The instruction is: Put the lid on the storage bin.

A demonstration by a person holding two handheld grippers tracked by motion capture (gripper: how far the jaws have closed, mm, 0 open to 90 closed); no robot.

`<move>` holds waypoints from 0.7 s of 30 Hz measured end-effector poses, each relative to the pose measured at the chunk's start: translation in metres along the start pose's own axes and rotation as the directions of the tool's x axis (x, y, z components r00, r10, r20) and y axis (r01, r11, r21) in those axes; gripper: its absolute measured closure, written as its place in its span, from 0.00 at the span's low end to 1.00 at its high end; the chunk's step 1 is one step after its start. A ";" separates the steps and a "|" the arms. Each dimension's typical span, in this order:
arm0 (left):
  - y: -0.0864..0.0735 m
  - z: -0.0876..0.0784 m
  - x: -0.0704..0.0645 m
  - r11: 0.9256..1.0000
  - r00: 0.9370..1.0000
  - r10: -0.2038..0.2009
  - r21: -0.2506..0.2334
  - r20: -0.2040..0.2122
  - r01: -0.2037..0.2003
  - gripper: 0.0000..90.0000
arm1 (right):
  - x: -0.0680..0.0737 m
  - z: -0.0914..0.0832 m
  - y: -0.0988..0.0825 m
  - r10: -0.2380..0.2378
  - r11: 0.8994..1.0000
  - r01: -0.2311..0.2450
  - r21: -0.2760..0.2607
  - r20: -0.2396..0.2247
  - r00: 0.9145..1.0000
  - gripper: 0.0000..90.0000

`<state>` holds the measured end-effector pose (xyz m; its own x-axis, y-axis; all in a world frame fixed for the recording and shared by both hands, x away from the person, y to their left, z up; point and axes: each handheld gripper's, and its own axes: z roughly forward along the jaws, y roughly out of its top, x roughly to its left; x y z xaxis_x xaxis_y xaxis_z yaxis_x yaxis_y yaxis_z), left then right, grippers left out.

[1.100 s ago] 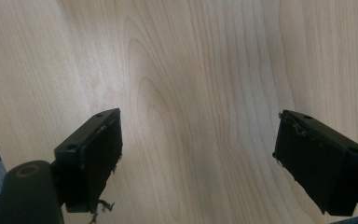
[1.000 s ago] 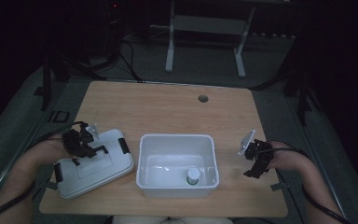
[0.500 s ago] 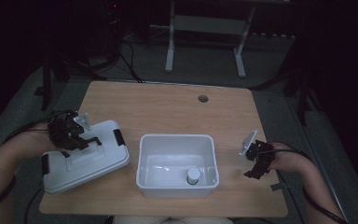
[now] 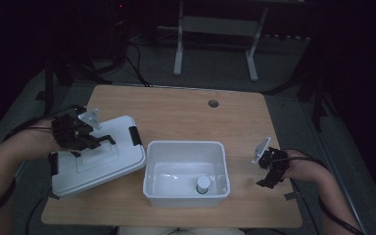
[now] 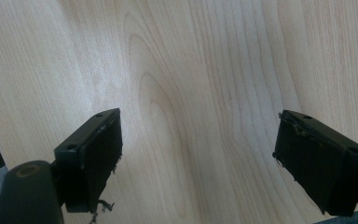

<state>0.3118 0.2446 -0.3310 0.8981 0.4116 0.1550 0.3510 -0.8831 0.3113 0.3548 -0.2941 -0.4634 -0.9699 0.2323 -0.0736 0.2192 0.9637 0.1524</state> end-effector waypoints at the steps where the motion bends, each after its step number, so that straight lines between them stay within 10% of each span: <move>1: 0.003 -0.001 -0.002 1.000 1.000 0.009 -0.012 -0.002 -0.009 0.93 | 0.000 0.000 0.000 0.003 1.000 -0.003 0.001 -0.004 1.000 0.16; 11: 0.038 0.000 -0.014 0.995 0.995 0.094 -0.047 0.022 -0.093 0.93 | 0.002 0.004 0.001 0.000 1.000 0.000 0.012 -0.013 1.000 0.16; 21: 0.107 0.016 -0.032 0.974 0.974 0.215 -0.083 0.070 -0.209 0.93 | 0.003 0.005 0.001 0.001 1.000 -0.001 0.017 -0.021 1.000 0.16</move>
<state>0.3248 0.1331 -0.3175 0.9688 0.1954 0.1524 0.1322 -0.9277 0.3492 0.3523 -0.2923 -0.4681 -0.9717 0.2304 -0.0524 0.2216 0.9656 0.1357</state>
